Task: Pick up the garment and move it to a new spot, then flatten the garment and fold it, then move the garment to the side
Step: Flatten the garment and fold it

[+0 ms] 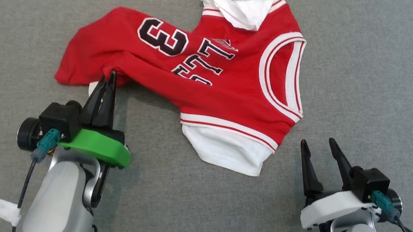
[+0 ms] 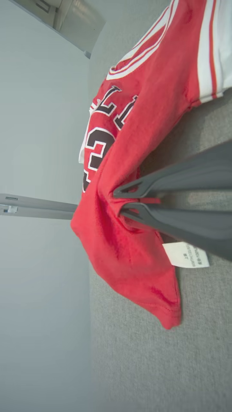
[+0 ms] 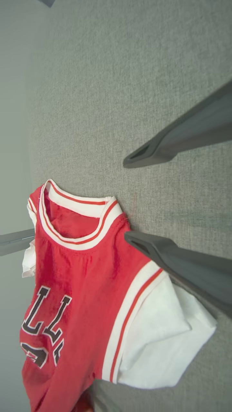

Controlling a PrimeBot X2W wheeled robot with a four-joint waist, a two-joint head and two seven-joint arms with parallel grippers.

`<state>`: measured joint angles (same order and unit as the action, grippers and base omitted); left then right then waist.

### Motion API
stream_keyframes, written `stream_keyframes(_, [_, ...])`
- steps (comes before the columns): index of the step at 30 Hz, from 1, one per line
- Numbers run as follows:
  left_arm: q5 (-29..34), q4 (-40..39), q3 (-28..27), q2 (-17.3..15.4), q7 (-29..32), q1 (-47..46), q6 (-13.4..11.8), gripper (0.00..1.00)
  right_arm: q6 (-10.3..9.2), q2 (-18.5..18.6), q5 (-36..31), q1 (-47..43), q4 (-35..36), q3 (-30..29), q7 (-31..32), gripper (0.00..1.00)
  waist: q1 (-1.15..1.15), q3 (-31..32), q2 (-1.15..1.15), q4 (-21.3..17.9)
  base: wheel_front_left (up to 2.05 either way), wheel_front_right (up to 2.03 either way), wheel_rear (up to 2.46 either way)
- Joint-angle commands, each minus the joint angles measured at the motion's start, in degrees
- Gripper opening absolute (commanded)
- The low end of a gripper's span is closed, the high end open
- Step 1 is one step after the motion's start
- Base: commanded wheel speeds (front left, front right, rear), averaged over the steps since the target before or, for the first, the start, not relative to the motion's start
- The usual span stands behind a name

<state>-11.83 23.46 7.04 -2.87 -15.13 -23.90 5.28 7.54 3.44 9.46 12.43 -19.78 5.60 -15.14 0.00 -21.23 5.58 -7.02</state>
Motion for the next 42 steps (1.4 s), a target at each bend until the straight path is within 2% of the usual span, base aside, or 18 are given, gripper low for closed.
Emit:
stream_keyframes(1, [0.4, -2.2, 0.0, -0.1, 0.0, 2.3, -0.2, 0.00, -0.10, 0.1, 0.2, -1.6, -0.4, -0.1, 0.0, 1.00, 0.00, 6.5, 0.00, 5.5, 0.00, 0.00, 0.00])
stream_keyframes(11, [4.6, -10.7, -2.7, -0.7, 0.0, 7.3, 0.8, 0.00, -0.10, -0.3, 0.9, -6.2, -1.7, -1.3, 0.0, 1.00, 0.00, 14.4, 0.00, 9.7, 0.00, 0.00, 0.00])
stream_keyframes(14, [5.1, -8.9, -3.2, -1.0, 0.0, 9.0, 1.2, 0.00, -0.10, -0.4, 1.0, -6.9, -1.7, -1.4, 0.0, 1.00, 0.00, 15.0, 0.00, 9.9, 0.00, 0.00, 0.00])
stream_keyframes(18, [4.6, -2.7, -4.7, -1.0, 0.0, 13.0, 1.3, 0.00, -0.10, -0.4, 1.3, -7.5, -1.7, -1.4, 0.0, 1.00, 0.00, 15.3, 0.00, 9.7, 0.00, 0.00, 0.00])
stream_keyframes(19, [4.4, -0.3, -4.9, -0.9, 0.0, 14.3, 1.2, 0.30, -0.10, -0.4, 1.5, -7.6, -1.6, -1.2, 0.0, 1.00, 0.00, 15.3, 0.00, 9.6, 0.00, 0.00, 0.00])
stream_keyframes(20, [4.3, 1.7, -5.2, -0.8, 0.0, 15.2, 1.1, 0.83, -0.10, -0.4, 1.7, -7.6, -1.6, -1.2, 0.0, 1.00, 0.00, 15.3, 0.00, 9.6, 0.00, 0.00, 0.00])
stream_keyframes(21, [4.0, 3.8, -5.7, -0.8, 0.0, 15.9, 0.9, 1.00, -0.10, -0.4, 1.7, -7.6, -1.7, -1.1, 0.0, 1.00, 0.00, 15.3, 0.00, 9.5, 0.00, 0.00, 0.00])
stream_keyframes(26, [2.7, 8.0, -6.5, -0.3, 0.0, 19.5, 0.4, 1.00, -0.10, -0.4, 1.8, -7.6, -1.7, -1.3, 0.0, 1.00, 0.00, 15.2, 0.00, 9.5, 0.00, 0.00, 0.00])
stream_keyframes(35, [-0.8, 5.0, -6.4, -0.1, 0.0, 22.2, -1.4, 1.00, -0.10, -0.5, 1.3, -7.6, -1.5, -1.3, 0.0, 1.00, 0.00, 15.2, 0.00, 9.6, 0.00, 0.00, 0.00])
stream_keyframes(42, [-0.1, 4.1, -8.4, -0.1, 0.0, 20.6, -3.5, 1.00, -0.11, -0.5, 1.0, -7.0, -1.3, -0.7, 0.0, 1.00, 0.00, 14.6, 0.00, 8.8, 0.00, 0.00, 0.00])
